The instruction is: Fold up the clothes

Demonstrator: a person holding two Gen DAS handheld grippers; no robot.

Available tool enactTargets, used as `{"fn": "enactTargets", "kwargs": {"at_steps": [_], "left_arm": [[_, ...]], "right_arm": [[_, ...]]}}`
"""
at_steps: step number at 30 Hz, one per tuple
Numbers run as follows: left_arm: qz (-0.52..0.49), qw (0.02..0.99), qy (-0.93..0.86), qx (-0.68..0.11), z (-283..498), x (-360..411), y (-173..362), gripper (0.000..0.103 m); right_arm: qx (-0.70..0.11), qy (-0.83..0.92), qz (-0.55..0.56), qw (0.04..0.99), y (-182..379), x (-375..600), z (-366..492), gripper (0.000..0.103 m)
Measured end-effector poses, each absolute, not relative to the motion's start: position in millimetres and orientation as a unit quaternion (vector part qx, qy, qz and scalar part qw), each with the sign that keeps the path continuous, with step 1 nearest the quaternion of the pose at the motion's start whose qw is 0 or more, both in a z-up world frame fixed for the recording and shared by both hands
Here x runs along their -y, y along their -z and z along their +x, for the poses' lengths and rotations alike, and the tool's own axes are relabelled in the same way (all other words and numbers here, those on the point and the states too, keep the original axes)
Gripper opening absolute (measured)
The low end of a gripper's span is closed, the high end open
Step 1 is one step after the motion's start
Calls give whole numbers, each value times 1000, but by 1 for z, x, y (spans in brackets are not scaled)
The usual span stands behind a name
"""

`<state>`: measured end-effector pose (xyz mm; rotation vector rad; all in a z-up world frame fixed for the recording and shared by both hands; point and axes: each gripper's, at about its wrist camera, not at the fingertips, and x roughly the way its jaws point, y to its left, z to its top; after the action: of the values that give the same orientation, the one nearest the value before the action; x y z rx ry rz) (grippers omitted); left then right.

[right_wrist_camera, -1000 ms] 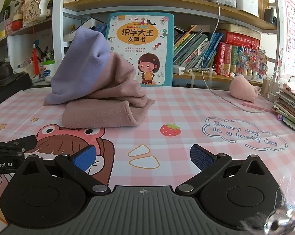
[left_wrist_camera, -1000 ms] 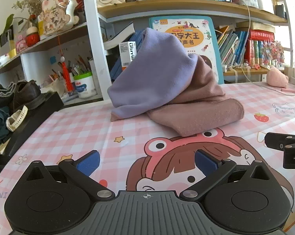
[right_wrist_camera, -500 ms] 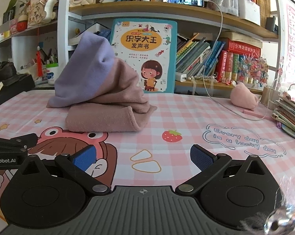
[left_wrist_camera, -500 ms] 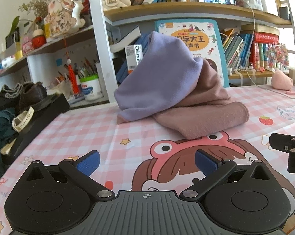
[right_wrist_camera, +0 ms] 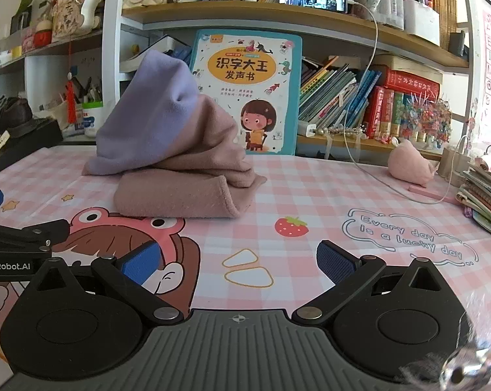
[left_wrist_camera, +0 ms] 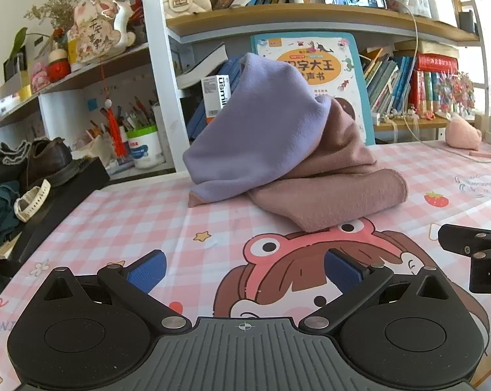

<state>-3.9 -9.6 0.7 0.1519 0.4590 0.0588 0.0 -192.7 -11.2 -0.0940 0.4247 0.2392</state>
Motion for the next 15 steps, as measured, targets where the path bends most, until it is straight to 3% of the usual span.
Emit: {"fn": "enactTargets", "kwargs": {"at_steps": [15], "left_arm": [[64,970,-17,-232,-3,6,-1,103]], "right_arm": [[-192,-117,-44,973,9,194,-5,103]]}}
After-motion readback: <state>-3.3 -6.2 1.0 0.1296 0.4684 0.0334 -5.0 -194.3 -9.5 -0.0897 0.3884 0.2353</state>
